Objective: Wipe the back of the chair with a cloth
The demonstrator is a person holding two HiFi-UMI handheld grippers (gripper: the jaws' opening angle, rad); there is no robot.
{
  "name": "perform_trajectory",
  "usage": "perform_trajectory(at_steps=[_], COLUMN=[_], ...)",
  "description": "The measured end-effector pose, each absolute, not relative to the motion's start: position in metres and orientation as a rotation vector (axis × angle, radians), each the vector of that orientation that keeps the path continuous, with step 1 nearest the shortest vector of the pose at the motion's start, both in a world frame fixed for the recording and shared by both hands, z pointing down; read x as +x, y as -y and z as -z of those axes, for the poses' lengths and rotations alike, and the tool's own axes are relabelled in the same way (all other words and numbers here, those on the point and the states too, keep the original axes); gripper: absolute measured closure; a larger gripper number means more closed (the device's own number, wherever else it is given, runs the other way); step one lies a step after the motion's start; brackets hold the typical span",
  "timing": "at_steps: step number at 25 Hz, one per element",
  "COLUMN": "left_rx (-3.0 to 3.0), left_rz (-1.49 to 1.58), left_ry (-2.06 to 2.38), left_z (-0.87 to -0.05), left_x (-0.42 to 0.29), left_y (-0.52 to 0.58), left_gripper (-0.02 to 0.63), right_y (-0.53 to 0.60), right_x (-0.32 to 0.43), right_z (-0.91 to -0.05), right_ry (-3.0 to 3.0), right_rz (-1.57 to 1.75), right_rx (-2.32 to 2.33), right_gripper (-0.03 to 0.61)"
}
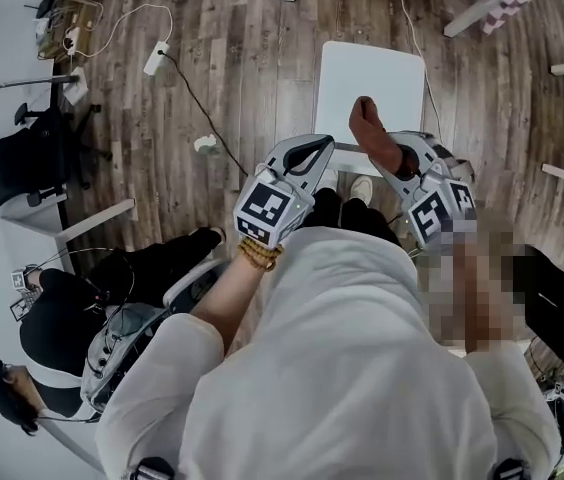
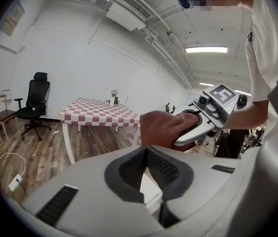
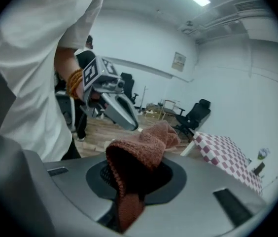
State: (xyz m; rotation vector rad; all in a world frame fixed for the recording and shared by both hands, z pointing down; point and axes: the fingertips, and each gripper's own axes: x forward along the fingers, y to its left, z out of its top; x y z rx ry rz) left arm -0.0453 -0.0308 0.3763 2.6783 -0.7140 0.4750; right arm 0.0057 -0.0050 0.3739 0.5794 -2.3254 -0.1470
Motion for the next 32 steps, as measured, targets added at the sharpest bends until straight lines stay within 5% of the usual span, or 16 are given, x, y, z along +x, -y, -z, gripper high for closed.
perform_trajectory(at_steps=[16,32], left_rx=[2.535,2.474], left_rz=[-0.638,-0.657], left_ry=[0.632,0.613], left_z=[-0.448,-0.474], left_x=[-0.058,-0.056], left_y=[0.038,0.032], left_gripper=[0.583,0.583], right_y=[-0.014,-0.035], right_x=[-0.019,-0.013], right_z=[-0.563,-0.693], right_ry=[1.913,1.753], right_rz=[0.300,0.232], right_rx=[-0.370,-0.754], right_gripper=[0.499,0.500])
